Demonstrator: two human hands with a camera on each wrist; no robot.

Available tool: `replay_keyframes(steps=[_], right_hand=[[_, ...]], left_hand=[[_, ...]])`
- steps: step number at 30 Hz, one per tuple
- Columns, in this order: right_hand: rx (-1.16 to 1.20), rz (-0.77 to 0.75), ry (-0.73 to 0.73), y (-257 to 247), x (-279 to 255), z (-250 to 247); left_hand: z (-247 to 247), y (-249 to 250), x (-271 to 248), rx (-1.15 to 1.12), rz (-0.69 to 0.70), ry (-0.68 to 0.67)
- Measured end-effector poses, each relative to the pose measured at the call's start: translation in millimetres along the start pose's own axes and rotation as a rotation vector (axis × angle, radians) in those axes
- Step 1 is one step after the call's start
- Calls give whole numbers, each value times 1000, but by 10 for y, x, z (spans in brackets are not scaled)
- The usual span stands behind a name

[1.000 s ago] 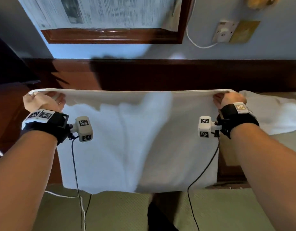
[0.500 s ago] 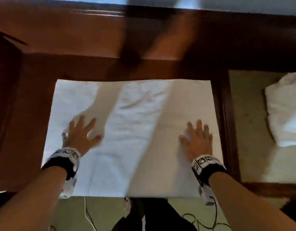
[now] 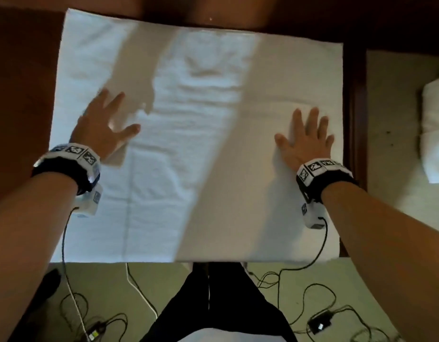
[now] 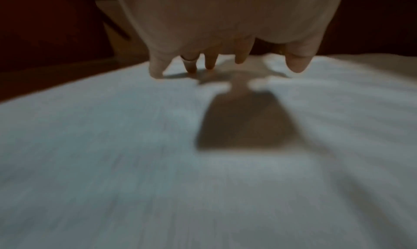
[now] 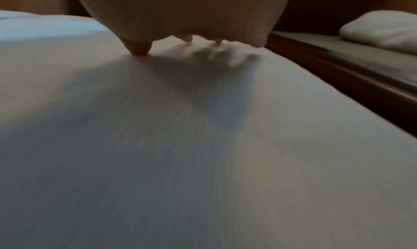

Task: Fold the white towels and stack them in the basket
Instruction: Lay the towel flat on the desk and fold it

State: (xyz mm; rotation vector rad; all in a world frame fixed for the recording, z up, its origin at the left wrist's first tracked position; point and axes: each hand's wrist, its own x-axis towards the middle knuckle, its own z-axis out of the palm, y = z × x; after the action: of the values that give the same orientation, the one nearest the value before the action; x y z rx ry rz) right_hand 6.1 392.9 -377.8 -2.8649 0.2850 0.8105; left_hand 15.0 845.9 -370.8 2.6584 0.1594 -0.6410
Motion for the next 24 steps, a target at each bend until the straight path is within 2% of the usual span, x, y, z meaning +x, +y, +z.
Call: replay_keyframes(steps=[3, 6, 9, 12, 17, 20, 24], right_hand=[[-18, -39, -17, 35, -531, 190], [-46, -66, -139, 122, -1115, 484], [-48, -39, -172, 146, -1039, 500], [-46, -43, -102, 60, -657, 372], [-17, 2, -96, -164, -221, 63], [-18, 1, -106, -180, -492, 94], [-60, 14, -184, 98, -1302, 512]], left_hand=[[392, -115, -662, 116, -27, -28], [659, -194, -1220, 246, -64, -138], [644, -190, -1210, 293, -86, -132], [520, -175, -829, 311, -85, -81], [181, -1, -303, 302, -113, -193], [192, 85, -543, 253, -135, -240], [555, 18, -1325, 242, -206, -292]])
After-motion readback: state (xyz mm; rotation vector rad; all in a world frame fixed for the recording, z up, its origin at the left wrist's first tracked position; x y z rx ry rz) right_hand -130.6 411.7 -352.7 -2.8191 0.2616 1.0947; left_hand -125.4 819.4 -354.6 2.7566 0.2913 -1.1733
